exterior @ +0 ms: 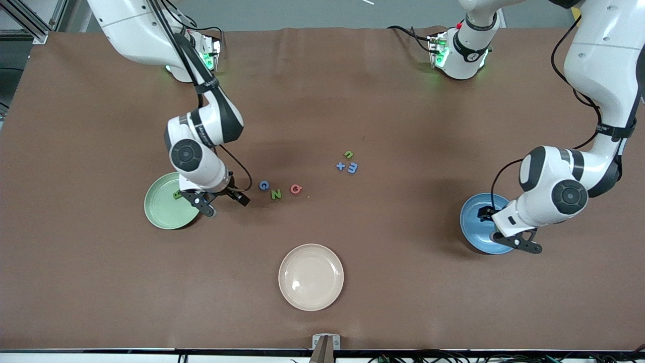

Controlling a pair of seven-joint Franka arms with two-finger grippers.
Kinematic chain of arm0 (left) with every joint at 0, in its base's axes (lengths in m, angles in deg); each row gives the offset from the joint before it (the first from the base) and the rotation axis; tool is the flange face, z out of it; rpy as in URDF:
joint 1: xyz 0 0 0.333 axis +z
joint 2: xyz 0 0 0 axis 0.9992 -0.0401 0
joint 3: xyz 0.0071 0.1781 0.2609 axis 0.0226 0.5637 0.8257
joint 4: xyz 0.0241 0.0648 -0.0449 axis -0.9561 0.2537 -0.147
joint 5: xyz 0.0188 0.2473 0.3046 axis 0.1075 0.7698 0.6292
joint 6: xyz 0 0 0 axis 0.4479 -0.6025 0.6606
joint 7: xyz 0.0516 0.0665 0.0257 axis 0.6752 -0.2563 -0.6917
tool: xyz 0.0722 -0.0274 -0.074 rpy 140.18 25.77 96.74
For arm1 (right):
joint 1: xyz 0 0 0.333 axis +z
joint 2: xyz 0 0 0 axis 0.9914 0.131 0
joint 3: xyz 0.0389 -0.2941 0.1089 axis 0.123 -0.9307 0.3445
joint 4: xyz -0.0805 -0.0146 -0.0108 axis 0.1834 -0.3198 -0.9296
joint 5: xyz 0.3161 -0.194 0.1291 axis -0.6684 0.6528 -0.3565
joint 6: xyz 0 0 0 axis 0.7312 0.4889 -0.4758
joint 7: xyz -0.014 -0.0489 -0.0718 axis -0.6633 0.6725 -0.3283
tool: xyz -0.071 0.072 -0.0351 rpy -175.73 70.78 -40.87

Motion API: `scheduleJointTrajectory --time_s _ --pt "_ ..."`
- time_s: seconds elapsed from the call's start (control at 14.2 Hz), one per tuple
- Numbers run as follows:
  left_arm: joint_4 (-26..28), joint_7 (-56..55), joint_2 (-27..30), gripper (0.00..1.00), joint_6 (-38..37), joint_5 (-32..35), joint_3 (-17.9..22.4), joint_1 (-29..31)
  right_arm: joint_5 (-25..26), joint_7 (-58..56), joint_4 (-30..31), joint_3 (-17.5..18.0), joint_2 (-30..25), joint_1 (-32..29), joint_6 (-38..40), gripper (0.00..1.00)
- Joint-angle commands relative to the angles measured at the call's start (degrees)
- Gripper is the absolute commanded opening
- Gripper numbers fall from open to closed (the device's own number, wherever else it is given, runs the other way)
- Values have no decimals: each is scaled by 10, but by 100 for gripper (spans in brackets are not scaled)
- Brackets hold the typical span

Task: Sort upper and lower case letters into plates
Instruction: 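Move the right gripper to the blue G while the left gripper reaches the E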

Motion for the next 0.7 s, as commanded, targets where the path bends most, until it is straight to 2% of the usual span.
scheduleJointTrajectory --time_s 0.0,0.21,0.49,0.63 --pt "12 -122 39 100 -62 6 -60 -1 -2 51 -9 -5 5 14 2 100" --pt "15 -214 58 100 -104 5 -139 2 -2 108 -2 -5 25 31 -31 100" --pt "45 -243 57 100 -101 5 -213 3 -2 167 1 -5 45 59 -70 100" --pt "57 -306 57 100 -101 5 -257 3 -2 168 1 -5 50 61 -77 99"
